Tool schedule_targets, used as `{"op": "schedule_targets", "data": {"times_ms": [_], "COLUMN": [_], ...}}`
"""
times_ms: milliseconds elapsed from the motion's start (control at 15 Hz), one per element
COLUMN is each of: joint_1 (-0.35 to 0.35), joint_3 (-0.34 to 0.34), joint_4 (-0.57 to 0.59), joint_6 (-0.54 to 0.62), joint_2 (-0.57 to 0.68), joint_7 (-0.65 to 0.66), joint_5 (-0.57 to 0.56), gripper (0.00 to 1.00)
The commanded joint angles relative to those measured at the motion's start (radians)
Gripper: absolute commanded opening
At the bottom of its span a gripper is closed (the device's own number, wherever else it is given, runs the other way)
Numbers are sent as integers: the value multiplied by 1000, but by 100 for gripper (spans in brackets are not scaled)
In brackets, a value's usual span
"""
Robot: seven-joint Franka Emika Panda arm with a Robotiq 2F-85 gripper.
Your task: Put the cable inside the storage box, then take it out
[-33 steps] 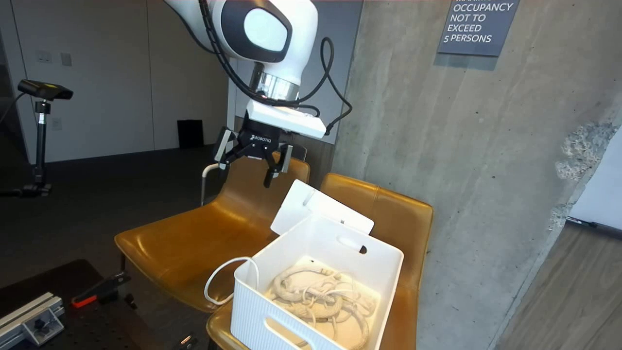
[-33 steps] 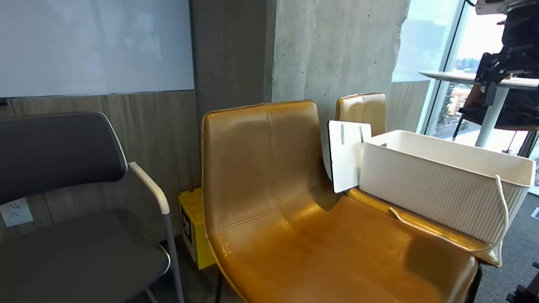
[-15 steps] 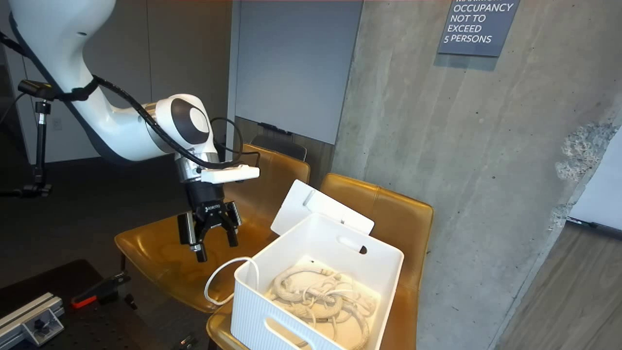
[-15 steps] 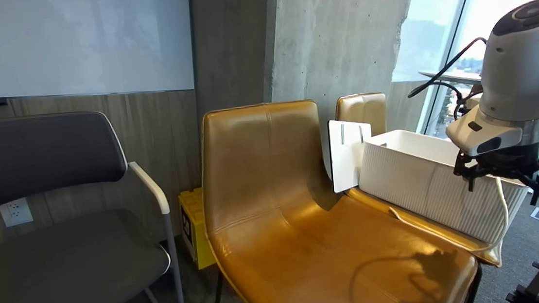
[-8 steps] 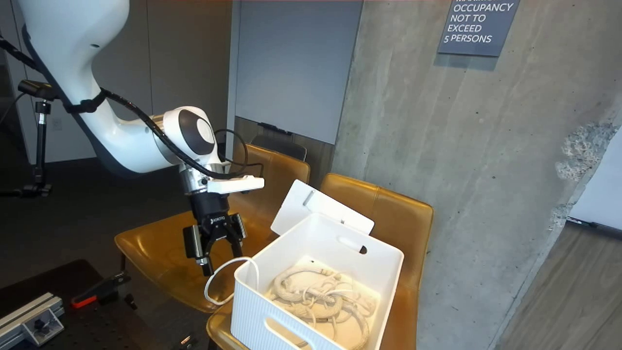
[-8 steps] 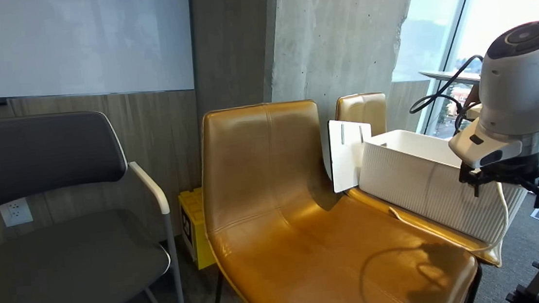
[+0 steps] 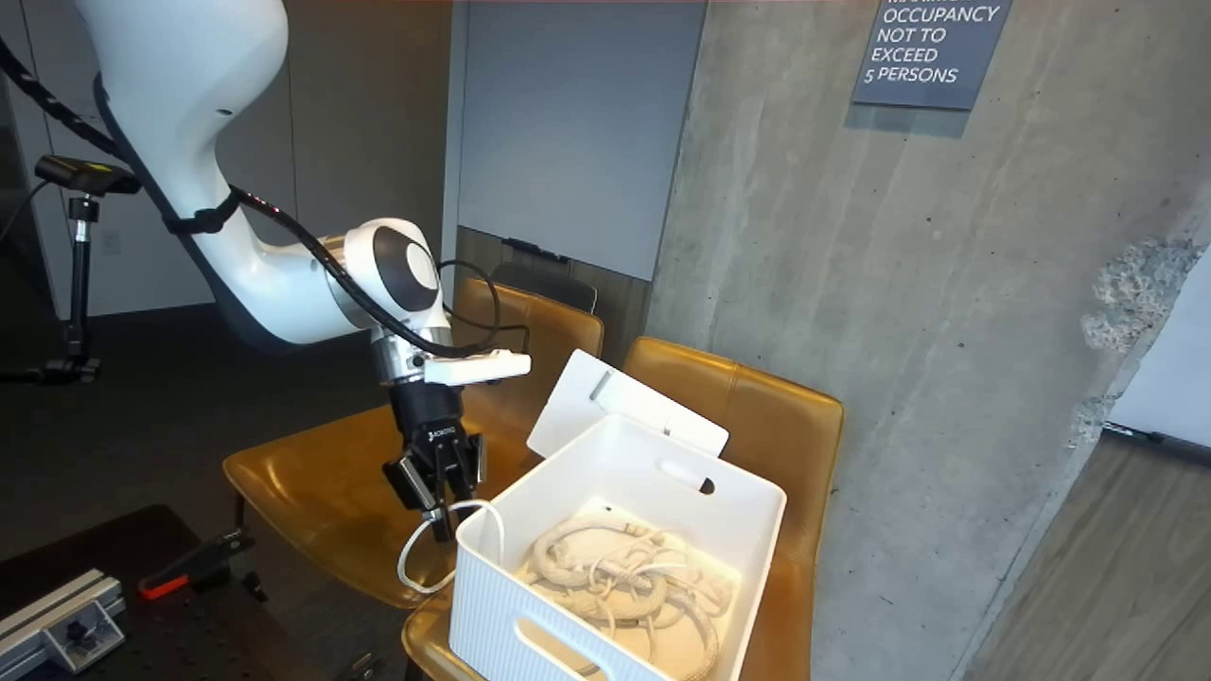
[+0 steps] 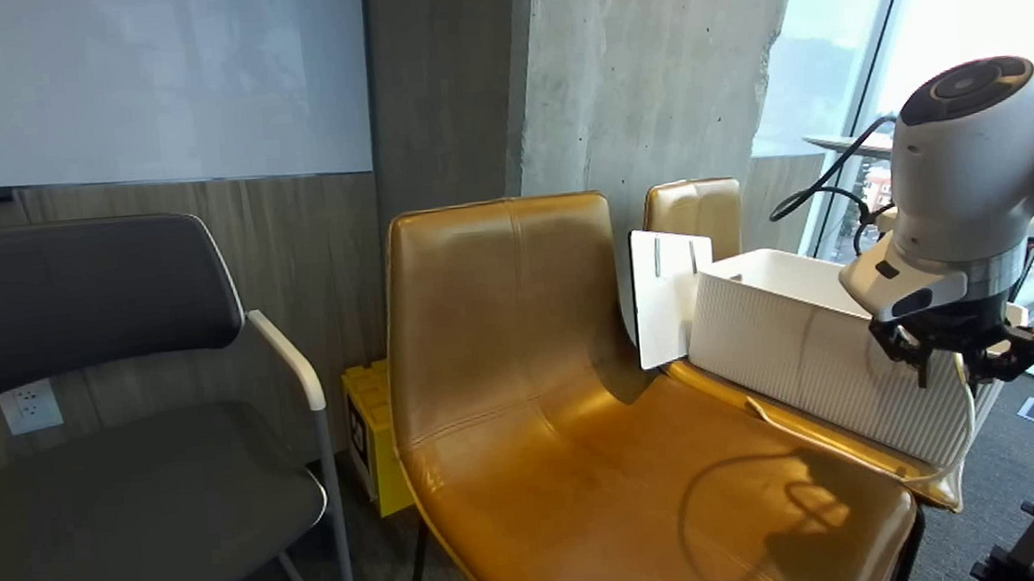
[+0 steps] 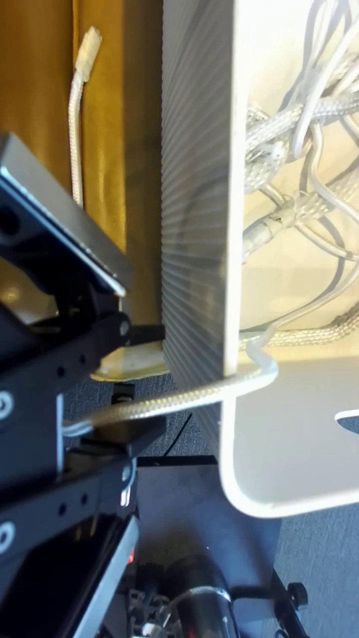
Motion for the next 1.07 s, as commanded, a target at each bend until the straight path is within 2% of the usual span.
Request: {"op": "schedule_targets", "data": {"times_ms": [0,67,133,467,600,1000], "joint_1": [-9,-11,-14,-30,-55,-140], "joint_3": [12,13,13,3,-8,-64], "joint_4": [56,75,93,251,365,706], "joint_6": [-37,-49,-61,-169,-236,-377], "joint_2": [23,24,27,30,30,60], "joint_7": [-11,-20,-27,-72,-114,-129], "joint_5": [51,78,104,250,330,516], "gripper": [11,3,0,1,1,1]}}
